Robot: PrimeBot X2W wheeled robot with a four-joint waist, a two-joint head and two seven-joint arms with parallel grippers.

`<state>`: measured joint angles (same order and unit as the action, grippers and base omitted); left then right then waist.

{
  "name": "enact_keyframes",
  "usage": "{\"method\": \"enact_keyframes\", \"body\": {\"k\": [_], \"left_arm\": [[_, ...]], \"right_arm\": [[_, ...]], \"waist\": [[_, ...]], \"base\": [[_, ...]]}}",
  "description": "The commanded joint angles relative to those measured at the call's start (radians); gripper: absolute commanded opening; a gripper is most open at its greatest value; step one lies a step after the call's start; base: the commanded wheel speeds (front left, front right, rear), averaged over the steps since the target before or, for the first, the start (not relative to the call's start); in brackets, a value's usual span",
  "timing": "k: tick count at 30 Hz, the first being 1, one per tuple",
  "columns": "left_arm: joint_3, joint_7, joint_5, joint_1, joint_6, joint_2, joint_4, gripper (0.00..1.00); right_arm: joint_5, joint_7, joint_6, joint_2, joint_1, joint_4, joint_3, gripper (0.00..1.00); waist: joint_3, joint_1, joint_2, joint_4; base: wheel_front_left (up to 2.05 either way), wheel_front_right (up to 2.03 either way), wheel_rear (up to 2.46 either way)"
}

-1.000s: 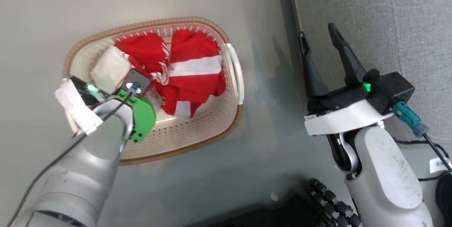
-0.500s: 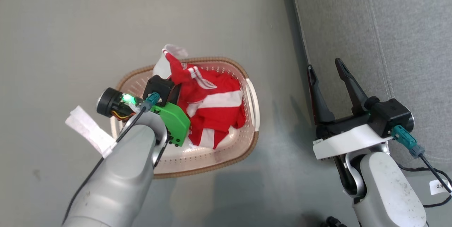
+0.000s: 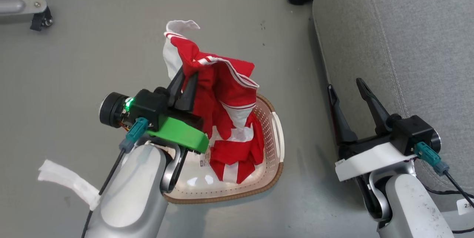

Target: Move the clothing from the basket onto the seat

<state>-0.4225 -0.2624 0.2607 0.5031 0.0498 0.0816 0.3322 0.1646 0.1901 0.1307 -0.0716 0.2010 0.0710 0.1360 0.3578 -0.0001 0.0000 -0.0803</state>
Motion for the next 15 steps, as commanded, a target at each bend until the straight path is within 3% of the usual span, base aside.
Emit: {"method": "enact_keyframes", "body": {"k": [1,7,15], "left_arm": [[0.012,-0.004,0.005,-0.026,0.004,0.0,-0.042,0.0],[0.062,-0.003,-0.003,-0.106,0.024,-0.013,-0.227,0.0],[0.098,-0.004,-0.022,-0.228,0.046,-0.021,-0.374,0.0]], "right_arm": [[-0.005,-0.006,0.0,-0.002,-0.019,-0.008,-0.005,1.0],[-0.009,-0.03,0.0,-0.001,-0.053,-0.037,-0.014,1.0],[-0.01,-0.066,0.0,0.003,-0.122,-0.066,-0.007,1.0]], "waist": [[-0.039,0.0001,0.0,0.019],[-0.089,0.0001,0.0,0.03],[-0.177,0.0001,0.0,0.034]], "base": [[0.0,0.0,0.0],[0.0,0.0,0.0],[0.0,0.0,0.0]]}}
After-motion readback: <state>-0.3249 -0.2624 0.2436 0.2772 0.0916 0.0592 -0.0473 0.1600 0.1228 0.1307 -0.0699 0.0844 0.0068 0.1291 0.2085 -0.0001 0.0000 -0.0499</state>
